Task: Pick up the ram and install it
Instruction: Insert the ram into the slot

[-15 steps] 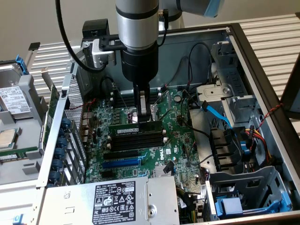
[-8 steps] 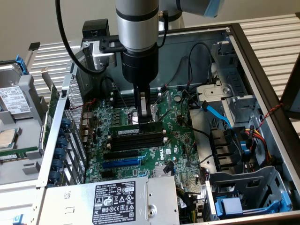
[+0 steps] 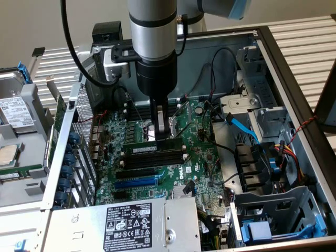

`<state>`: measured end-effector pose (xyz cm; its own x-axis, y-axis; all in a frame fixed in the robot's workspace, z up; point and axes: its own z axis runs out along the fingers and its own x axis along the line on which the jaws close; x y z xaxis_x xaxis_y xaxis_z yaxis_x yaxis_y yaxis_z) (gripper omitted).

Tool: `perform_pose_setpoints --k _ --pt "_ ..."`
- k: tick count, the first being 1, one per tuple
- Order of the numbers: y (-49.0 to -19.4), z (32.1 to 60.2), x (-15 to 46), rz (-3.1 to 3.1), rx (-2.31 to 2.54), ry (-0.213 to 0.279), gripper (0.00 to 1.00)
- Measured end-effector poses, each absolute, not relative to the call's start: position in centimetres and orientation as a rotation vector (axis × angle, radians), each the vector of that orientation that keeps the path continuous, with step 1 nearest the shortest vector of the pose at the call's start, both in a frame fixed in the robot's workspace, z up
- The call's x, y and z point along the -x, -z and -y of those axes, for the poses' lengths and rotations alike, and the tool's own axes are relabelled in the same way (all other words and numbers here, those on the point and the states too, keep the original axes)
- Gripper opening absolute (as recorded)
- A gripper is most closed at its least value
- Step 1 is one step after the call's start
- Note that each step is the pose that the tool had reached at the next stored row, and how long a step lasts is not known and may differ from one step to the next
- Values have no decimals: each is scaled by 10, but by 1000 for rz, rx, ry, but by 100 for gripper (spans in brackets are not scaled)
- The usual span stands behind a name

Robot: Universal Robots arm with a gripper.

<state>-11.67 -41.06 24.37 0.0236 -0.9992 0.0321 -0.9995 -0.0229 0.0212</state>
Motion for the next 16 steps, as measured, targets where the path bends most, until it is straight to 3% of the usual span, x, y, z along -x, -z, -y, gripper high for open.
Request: perform_pose_setpoints --k 16 --pt "-237 412 120 2173 -2223 -20 13"
